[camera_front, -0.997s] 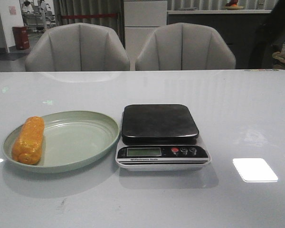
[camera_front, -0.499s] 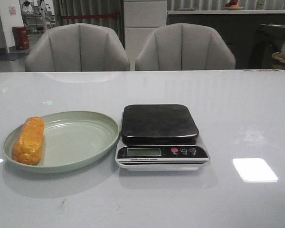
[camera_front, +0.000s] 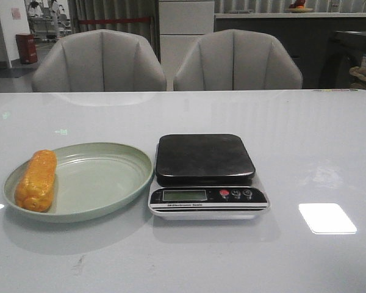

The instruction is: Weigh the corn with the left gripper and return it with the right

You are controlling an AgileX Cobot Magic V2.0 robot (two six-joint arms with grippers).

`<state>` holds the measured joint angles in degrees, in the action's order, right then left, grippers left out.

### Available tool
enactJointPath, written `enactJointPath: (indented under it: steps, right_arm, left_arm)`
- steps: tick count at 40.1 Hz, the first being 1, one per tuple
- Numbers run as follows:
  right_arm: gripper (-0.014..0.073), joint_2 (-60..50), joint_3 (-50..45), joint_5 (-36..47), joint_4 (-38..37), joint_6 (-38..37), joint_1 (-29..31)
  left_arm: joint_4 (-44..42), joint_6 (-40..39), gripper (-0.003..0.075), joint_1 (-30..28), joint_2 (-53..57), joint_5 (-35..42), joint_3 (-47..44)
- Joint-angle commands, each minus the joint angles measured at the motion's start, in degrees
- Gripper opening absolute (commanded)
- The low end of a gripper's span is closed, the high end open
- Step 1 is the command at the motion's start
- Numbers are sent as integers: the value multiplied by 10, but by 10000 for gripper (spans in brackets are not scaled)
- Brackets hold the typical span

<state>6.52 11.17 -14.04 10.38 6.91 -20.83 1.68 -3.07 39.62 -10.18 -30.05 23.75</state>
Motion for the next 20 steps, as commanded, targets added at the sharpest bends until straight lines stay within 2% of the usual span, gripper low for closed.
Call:
enactJointPath:
  steps: [1,20]
  right_arm:
    - [192,5,16,53,-4,7,4]
    - [198,5,16,52,-4,7,4]
  left_arm:
    - [1,-1,114,2,-6,43,16]
    - [1,-1,114,2,-6,43,16]
